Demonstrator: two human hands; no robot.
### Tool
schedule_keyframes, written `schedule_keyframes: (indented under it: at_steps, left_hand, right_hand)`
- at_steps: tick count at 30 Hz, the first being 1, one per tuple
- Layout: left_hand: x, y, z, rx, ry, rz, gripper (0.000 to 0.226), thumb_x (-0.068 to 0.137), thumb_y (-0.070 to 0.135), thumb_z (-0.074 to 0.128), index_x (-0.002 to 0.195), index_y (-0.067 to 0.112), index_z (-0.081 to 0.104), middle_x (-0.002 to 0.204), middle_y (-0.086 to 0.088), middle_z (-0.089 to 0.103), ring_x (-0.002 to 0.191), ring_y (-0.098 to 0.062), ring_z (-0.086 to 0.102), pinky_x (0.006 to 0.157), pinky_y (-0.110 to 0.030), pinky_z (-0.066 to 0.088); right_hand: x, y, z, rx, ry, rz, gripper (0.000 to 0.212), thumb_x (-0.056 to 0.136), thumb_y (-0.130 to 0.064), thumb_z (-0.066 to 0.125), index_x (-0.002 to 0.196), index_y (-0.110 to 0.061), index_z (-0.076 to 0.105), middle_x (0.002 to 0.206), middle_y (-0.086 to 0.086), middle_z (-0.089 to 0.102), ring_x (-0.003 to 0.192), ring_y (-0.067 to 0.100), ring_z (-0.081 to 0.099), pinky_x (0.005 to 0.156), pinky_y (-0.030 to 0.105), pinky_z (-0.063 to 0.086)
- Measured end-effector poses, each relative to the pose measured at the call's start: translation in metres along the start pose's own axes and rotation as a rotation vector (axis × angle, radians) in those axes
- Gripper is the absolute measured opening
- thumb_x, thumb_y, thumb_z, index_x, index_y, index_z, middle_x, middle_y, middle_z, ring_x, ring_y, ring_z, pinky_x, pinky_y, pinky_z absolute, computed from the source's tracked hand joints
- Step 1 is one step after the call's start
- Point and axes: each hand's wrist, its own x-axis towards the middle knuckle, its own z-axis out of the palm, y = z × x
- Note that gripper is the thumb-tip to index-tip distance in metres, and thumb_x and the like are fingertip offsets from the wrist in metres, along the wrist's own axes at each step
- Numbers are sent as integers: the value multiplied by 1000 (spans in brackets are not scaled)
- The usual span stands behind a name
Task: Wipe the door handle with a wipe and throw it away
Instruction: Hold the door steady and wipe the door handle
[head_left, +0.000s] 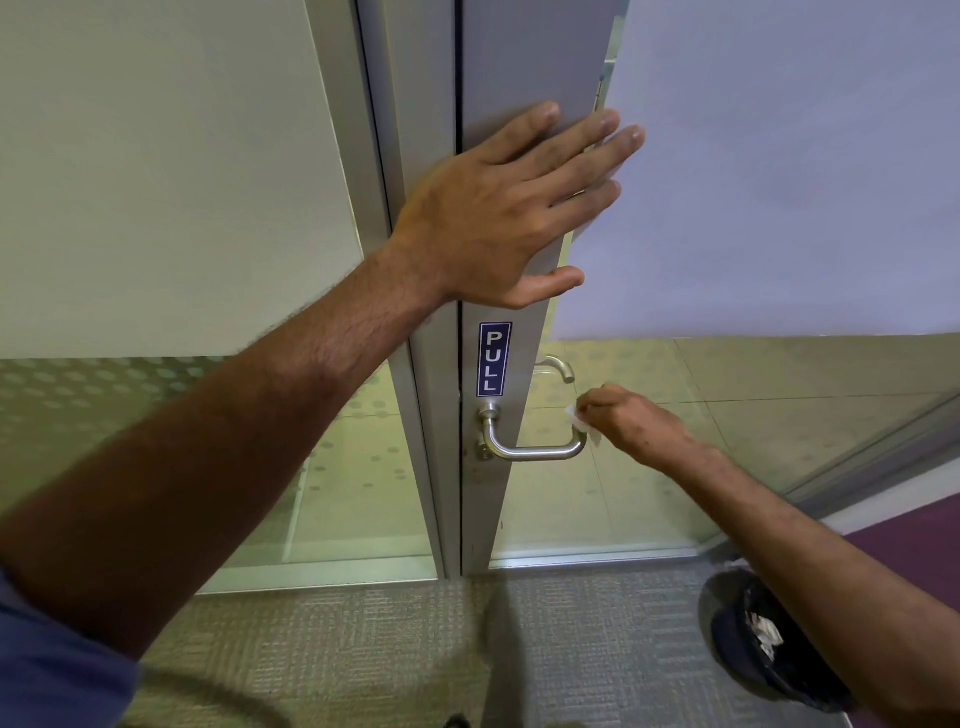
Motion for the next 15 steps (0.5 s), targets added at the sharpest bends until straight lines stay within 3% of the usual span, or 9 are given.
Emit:
schedule_keyframes:
  at_steps: [3,6,8,11,15]
  left_hand:
    - [0,0,1,-10,-5,-3,72,103,61,36,150,7,47,169,-15,23,156,-31,23,125,-51,18]
    - [1,0,2,-2,1,3,72,103,61,35,150,7,47,169,-15,24,156,-32,24,125,-51,18]
    - [1,0,2,7,0,5,72,103,61,35,150,7,47,169,-15,24,156,-32,24,125,-51,18]
    - [1,0,3,6,-6,8,73,103,61,35,150,6,46,169,-15,23,156,-32,23,125,-51,18]
    - [0,1,3,9,-4,7,73,104,61,34,150,6,46,169,-15,23,156,-32,24,125,-51,18]
  right_hand:
    - [13,-9,1,53,-85,74,17,100,-18,55,100,-11,70,106,0,65,89,22,62,65,36,55]
    - [13,-18,6,93,-209,137,24,101,-25,48,100,-14,69,102,-3,64,89,22,61,73,40,56]
    - [15,-18,5,104,-256,195,21,97,-15,51,101,-16,71,98,-3,65,86,23,60,72,41,55]
    - [18,-16,3,114,-278,223,38,86,8,49,103,-13,75,100,4,71,85,27,62,72,43,55]
    - [13,-15,6,302,-192,306,39,89,6,46,96,-13,79,93,10,76,79,32,62,69,41,51]
